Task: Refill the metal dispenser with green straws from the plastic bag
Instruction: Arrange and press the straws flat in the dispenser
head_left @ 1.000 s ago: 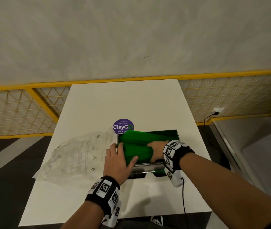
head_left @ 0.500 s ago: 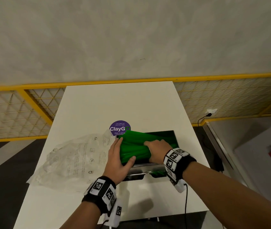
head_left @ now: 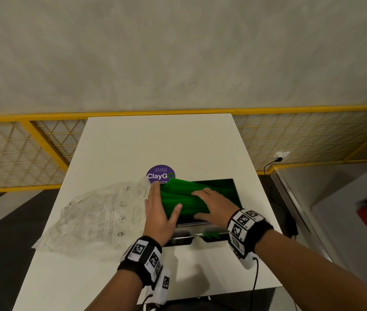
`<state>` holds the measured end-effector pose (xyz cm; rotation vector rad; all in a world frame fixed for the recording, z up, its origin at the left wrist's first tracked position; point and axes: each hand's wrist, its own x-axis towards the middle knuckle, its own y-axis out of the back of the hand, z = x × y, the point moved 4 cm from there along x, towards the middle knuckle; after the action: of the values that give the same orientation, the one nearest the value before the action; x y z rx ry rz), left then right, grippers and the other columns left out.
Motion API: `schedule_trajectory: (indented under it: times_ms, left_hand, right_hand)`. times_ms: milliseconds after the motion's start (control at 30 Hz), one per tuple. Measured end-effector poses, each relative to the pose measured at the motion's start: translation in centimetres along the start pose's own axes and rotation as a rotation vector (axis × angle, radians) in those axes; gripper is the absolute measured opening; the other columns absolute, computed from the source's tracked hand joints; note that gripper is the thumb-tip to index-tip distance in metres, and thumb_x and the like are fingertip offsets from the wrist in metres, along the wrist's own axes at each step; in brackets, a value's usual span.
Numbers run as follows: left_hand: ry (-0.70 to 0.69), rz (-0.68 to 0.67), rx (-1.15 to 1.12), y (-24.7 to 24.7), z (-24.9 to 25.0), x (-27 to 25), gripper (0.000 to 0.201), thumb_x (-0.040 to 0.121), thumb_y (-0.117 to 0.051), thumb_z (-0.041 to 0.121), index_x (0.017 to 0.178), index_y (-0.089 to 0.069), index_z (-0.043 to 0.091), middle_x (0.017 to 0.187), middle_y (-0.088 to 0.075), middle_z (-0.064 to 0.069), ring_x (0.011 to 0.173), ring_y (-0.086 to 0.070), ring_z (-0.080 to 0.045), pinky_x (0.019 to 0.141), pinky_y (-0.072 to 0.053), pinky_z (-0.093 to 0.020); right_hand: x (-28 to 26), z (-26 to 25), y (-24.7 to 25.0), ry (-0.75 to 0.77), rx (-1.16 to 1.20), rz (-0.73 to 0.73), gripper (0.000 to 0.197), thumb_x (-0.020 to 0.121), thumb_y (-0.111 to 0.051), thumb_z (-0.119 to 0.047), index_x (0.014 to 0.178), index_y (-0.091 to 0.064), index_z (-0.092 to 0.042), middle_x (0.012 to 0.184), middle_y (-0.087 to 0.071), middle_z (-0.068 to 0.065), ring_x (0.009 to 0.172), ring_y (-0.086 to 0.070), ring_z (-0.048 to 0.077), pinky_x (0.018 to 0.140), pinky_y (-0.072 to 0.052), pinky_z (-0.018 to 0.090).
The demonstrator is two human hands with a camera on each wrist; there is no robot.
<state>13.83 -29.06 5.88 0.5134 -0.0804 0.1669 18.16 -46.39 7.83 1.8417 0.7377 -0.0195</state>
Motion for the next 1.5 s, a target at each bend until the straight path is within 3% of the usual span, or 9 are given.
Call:
schedule_trajectory:
  times_ms: [133, 233, 367, 467, 667, 833, 1000, 1233, 1500]
  left_hand:
    - [0.012, -0.187, 0.078, -0.5, -0.1, -0.5, 0.077, 0.085, -0.031, 0.06, 0.147, 0.003, 0.03, 0.158, 0.004, 0.007, 0.148, 0.0, -0.011, 0.121, 0.003, -0.043]
    - [-0.013, -0.073, 0.08, 0.3, -0.2, -0.3, 0.076, 0.089, -0.033, 0.051, 0.148, 0.008, 0.026, 0.156, 0.016, 0.006, 0.144, 0.013, -0.007, 0.119, 0.004, -0.037]
    - [-0.042, -0.225, 0.401, -0.1, -1.0, -0.9, 0.081, 0.083, -0.01, 0.071, 0.149, -0.021, 0.026, 0.157, -0.019, -0.002, 0.146, 0.002, -0.015, 0.118, -0.001, -0.042]
    - [-0.095, -0.115, 0.439, 0.6, -1.0, -1.3, 0.07, 0.082, -0.022, 0.071, 0.138, -0.043, 0.034, 0.147, -0.039, -0.008, 0.143, -0.021, -0.028, 0.11, -0.018, -0.048]
    - [-0.108, 0.056, 0.098, 2.3, 0.2, -0.9, 0.078, 0.083, -0.04, 0.055, 0.148, -0.008, 0.027, 0.157, -0.009, 0.004, 0.141, 0.002, 0.01, 0.115, -0.007, -0.021]
    - [-0.028, -0.34, 0.311, 0.2, -0.6, -1.7, 0.09, 0.08, -0.025, 0.072, 0.149, -0.022, 0.013, 0.153, -0.031, -0.008, 0.146, -0.009, -0.016, 0.121, -0.013, -0.038]
    - [-0.174, -0.097, 0.356, 2.1, 2.4, 0.3, 0.067, 0.083, -0.037, 0.053, 0.137, -0.046, 0.015, 0.126, -0.05, -0.009, 0.119, -0.045, -0.023, 0.103, -0.036, -0.032]
    - [-0.085, -0.85, 0.882, -1.1, 5.9, 6.6, 0.093, 0.072, -0.075, 0.04, 0.147, -0.021, 0.027, 0.145, -0.031, -0.009, 0.134, -0.03, -0.03, 0.108, -0.035, -0.047]
    - [-0.05, -0.834, 1.145, -0.2, 5.8, 7.5, 0.101, 0.064, -0.077, 0.052, 0.144, -0.024, 0.021, 0.145, -0.029, -0.009, 0.134, -0.03, -0.031, 0.108, -0.033, -0.049]
  right_hand:
    - [-0.5, 0.4, -0.9, -0.079, -0.203, -0.103, 0.063, 0.096, -0.035, -0.053, 0.15, -0.017, -0.026, 0.148, -0.034, 0.005, 0.132, -0.036, 0.028, 0.108, -0.032, 0.044]
    - [-0.5, 0.4, -1.1, -0.106, -0.226, -0.125, 0.063, 0.096, -0.025, -0.058, 0.151, -0.011, -0.03, 0.151, -0.029, 0.004, 0.135, -0.031, 0.029, 0.109, -0.028, 0.046]
    - [-0.6, 0.2, -1.5, -0.127, -0.3, -0.151, 0.059, 0.098, -0.021, -0.055, 0.151, -0.01, -0.032, 0.147, -0.033, 0.006, 0.133, -0.031, 0.029, 0.107, -0.027, 0.047]
    - [-0.6, 0.0, -1.2, -0.14, -0.289, -0.116, 0.06, 0.097, -0.025, -0.056, 0.15, -0.016, -0.031, 0.145, -0.035, 0.006, 0.132, -0.032, 0.028, 0.107, -0.027, 0.045]
    - [-1.0, -0.1, -1.5, -0.064, -0.144, -0.01, 0.06, 0.097, -0.03, -0.053, 0.15, -0.02, -0.026, 0.149, -0.035, 0.002, 0.134, -0.034, 0.024, 0.109, -0.03, 0.041]
    - [-1.3, -0.3, -0.9, -0.032, -0.006, -0.014, 0.053, 0.1, -0.035, -0.043, 0.147, -0.031, -0.02, 0.149, -0.034, 0.003, 0.135, -0.034, 0.023, 0.111, -0.032, 0.039]
    - [-0.4, 2.2, 2.0, -0.104, -0.004, 0.081, 0.063, 0.091, -0.056, -0.025, 0.147, -0.027, -0.015, 0.148, -0.033, 0.005, 0.133, -0.036, 0.022, 0.109, -0.036, 0.036]
    - [2.2, 3.7, 1.1, -0.178, -0.047, -0.195, 0.096, 0.077, -0.073, -0.036, 0.15, -0.013, -0.02, 0.146, -0.033, 0.011, 0.131, -0.038, 0.031, 0.106, -0.038, 0.047]
    - [2.2, 4.8, 2.6, -0.153, 0.074, -0.225, 0.08, 0.081, -0.071, -0.023, 0.147, -0.027, -0.019, 0.146, -0.03, 0.008, 0.134, -0.035, 0.025, 0.109, -0.037, 0.037]
